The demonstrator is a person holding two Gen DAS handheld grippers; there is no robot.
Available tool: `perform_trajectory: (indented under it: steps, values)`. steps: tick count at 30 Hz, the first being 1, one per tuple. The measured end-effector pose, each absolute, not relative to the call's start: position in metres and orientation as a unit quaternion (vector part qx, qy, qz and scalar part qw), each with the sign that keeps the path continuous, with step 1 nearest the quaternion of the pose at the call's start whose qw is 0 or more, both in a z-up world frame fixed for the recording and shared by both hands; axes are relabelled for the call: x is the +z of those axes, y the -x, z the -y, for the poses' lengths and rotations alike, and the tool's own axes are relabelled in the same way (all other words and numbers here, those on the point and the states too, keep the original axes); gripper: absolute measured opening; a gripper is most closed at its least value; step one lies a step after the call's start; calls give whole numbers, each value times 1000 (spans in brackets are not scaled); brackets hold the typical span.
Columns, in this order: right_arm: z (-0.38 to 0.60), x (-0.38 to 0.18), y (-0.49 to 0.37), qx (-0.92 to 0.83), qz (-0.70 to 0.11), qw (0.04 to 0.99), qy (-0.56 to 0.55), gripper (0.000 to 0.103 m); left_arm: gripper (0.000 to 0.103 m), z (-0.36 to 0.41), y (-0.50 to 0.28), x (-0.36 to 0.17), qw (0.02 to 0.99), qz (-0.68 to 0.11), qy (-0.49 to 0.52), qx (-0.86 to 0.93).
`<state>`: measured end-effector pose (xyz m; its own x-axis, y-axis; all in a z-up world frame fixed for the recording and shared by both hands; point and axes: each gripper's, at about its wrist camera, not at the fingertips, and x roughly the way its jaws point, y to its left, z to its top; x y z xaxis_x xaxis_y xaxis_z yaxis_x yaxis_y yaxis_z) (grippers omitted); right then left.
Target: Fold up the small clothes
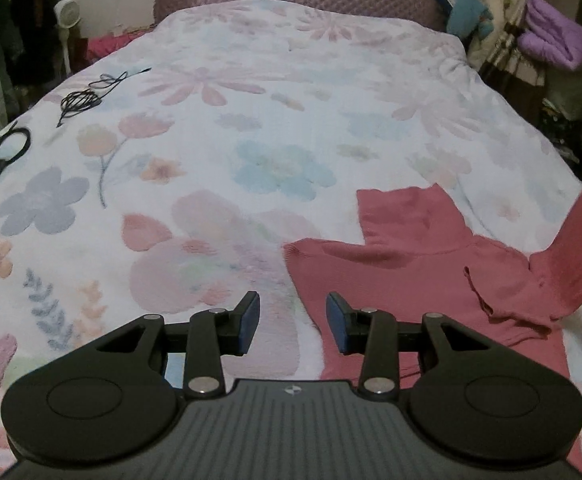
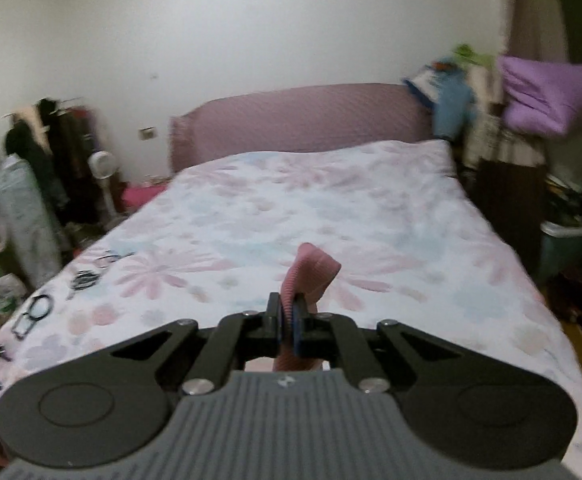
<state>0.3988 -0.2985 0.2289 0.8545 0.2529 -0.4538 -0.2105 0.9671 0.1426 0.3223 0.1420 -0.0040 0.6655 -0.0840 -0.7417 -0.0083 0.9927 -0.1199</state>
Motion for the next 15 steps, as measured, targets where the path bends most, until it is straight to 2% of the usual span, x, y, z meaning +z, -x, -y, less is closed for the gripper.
perform_trajectory:
  steps: [3, 7, 10, 15]
  values:
    - [239, 231, -407, 146, -253, 955, -45, 0, 46, -157, -320, -2, 909, -409, 81, -21]
    - [163, 207, -416, 191, -279, 938, -72, 0, 46, -174, -312, 5, 912, -398, 93, -18]
    - [108, 178, -425, 219, -304, 924, -79, 0, 46, -187, -310, 6, 913, -395, 101, -13]
    - [32, 97, -446, 235, -358, 899, -92, 0, 46, -202, -312, -5, 913, -390, 116, -16]
